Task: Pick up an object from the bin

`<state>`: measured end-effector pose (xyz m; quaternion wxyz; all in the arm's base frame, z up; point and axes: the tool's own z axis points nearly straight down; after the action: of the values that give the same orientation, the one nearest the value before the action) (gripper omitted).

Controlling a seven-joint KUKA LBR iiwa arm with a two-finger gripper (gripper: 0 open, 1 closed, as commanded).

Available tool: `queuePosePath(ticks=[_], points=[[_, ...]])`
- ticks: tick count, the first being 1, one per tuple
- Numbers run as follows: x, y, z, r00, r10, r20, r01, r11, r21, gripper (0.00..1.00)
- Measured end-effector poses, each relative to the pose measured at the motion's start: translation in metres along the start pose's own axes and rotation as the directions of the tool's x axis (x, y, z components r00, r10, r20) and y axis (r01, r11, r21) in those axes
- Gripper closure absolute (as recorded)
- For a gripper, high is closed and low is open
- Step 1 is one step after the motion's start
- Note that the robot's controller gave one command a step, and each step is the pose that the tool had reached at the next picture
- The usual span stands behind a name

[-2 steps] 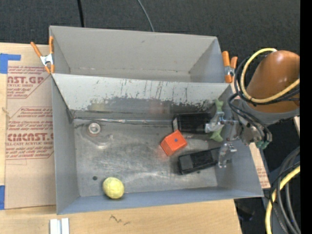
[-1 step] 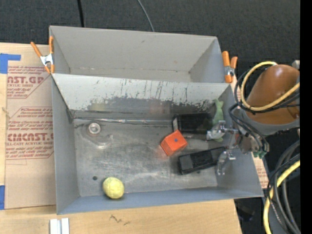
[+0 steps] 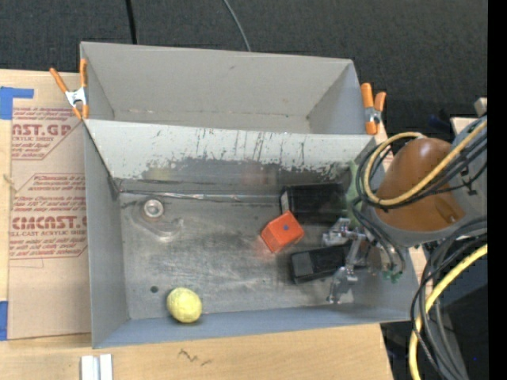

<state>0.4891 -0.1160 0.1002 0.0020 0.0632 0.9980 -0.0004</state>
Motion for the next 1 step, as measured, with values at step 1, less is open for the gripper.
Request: queuePosePath(ticks=[1], points=[[-0.0184,-0.0024,0.0215,1.000,0.025,-0.015,-0.025,1.000,-0.012,1.00]])
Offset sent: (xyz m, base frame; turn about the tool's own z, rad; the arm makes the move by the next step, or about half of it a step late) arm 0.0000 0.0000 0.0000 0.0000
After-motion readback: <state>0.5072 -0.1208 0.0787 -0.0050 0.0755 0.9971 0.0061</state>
